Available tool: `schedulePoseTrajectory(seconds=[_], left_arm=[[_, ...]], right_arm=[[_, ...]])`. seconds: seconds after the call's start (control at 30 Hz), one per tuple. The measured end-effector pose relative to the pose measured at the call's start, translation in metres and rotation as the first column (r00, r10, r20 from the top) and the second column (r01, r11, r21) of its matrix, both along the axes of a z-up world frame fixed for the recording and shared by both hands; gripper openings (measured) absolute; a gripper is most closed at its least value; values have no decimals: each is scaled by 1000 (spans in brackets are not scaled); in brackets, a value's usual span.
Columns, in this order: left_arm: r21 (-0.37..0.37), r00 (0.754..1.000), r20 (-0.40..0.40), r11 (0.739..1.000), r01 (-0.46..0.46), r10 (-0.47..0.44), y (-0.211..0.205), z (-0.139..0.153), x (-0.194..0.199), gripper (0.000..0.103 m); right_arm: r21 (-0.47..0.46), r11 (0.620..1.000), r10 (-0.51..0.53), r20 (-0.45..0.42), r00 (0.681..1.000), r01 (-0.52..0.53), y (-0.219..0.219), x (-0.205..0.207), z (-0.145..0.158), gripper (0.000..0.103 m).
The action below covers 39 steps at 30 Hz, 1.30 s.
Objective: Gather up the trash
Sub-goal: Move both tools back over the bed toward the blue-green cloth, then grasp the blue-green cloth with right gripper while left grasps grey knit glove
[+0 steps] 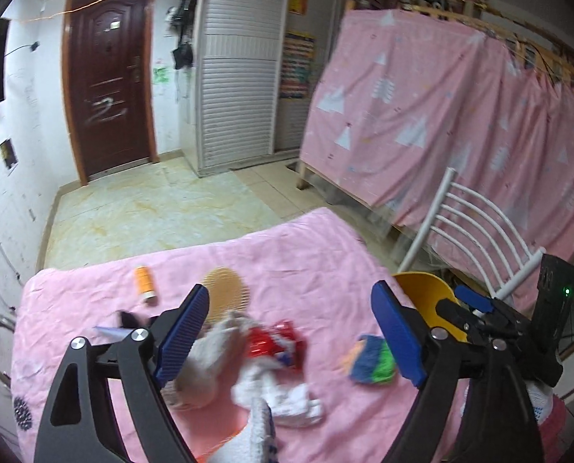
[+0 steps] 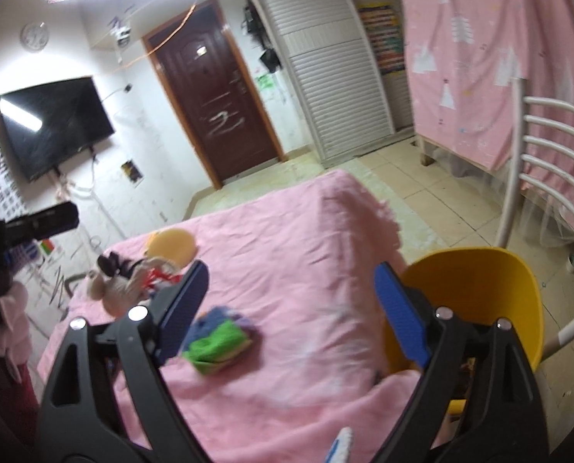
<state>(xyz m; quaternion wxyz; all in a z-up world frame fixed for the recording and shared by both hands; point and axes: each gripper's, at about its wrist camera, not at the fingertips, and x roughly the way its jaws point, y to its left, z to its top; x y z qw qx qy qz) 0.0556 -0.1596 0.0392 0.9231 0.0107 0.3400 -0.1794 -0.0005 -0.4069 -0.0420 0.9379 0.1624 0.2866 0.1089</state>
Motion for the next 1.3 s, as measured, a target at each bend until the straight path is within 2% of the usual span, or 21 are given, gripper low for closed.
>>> schedulePoseTrajectory(seconds=[0.17, 0.37, 0.6, 0.77, 0.93, 1.0, 1.23, 1.3], left_arm=[[-5, 999, -4, 999, -44, 44, 33, -6, 0, 81], [-19, 993, -53, 994, -104, 103, 73, -28, 4, 81], [-36, 986, -117, 991, -125, 120, 98, -56, 6, 82], [-23, 982, -165, 995, -98, 93, 99, -76, 6, 82], [51, 966, -246, 996, -72, 83, 87, -102, 13, 82], [55, 960, -269, 996, -63, 76, 84, -109, 17, 82], [78, 953, -288, 994, -72, 91, 78, -121, 33, 81], [72, 950, -299, 995, -72, 90, 76, -123, 36, 76]], right_arm=[[-47, 998, 51, -31, 998, -52, 27, 6, -1, 88], [-101, 990, 91, -67, 994, -98, 53, 12, -2, 93], [-178, 976, 110, -112, 988, -129, 78, 15, -9, 97], [-235, 963, 105, -134, 985, -134, 88, 16, -14, 97], [-256, 957, 99, -156, 983, -137, 91, 19, -18, 97], [-268, 952, 103, -164, 981, -145, 94, 20, -19, 97], [-270, 947, 124, -197, 972, -176, 99, 25, -24, 97], [-274, 944, 130, -205, 970, -184, 100, 26, -25, 97]])
